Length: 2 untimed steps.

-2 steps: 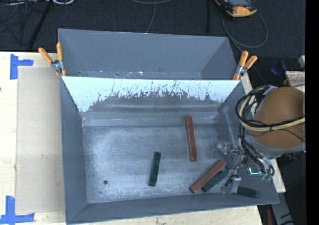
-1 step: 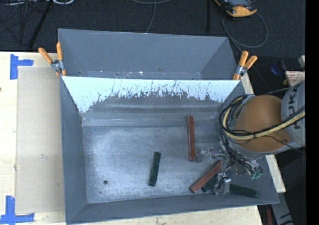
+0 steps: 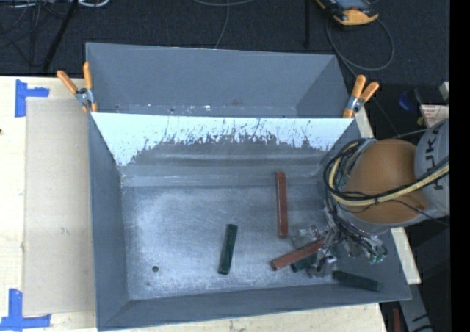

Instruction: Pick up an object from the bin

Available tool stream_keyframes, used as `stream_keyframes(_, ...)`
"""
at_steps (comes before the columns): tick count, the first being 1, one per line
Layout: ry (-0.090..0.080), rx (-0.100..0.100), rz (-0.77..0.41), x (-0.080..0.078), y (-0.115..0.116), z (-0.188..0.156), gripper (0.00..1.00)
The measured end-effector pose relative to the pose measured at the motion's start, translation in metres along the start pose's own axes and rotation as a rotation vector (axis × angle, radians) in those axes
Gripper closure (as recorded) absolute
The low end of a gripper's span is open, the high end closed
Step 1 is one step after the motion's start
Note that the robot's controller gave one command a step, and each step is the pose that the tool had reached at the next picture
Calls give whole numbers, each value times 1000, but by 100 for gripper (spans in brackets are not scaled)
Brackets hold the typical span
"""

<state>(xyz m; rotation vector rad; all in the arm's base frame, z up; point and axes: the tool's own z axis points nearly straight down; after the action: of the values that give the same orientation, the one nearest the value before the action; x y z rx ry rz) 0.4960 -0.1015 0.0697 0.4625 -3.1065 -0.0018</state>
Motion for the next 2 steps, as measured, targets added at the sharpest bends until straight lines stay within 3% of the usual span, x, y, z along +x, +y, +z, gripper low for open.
stream_keyframes(1, -8, 4, -98, -4, 15, -144, 100)
stream_keyframes(2, -2, 1, -422, -47, -6, -119, 100)
